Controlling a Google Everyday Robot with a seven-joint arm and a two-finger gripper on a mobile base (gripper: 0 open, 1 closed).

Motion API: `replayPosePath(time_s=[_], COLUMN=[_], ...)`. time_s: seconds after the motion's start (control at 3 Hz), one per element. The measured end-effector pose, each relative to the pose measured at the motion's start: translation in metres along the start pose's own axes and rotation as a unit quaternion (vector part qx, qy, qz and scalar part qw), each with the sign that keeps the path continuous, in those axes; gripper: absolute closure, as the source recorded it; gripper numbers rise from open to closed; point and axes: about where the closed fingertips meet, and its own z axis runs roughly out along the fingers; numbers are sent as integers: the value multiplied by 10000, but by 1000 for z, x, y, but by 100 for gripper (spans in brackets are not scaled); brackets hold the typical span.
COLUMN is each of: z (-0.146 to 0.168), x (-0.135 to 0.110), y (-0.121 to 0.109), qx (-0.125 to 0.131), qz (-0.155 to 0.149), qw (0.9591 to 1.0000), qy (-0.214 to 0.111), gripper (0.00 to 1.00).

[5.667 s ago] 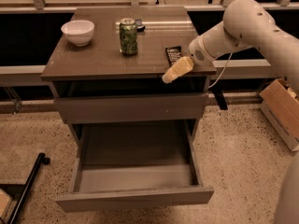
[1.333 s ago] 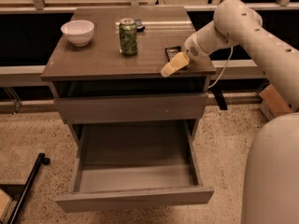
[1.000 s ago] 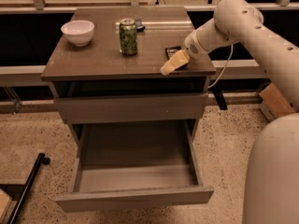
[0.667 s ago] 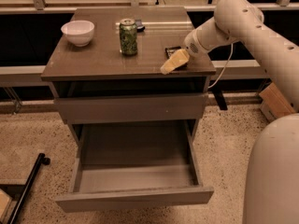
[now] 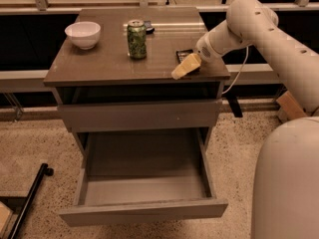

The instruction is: Place rxbar chocolate into middle drawer

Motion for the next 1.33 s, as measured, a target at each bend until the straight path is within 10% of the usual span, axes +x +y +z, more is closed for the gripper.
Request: replayPosePath(time_s=[1.33], z=[-16], x=[-9], y=[11], qx=[168], qz=[-129], qw=[9998], qy=[-41], gripper=[93])
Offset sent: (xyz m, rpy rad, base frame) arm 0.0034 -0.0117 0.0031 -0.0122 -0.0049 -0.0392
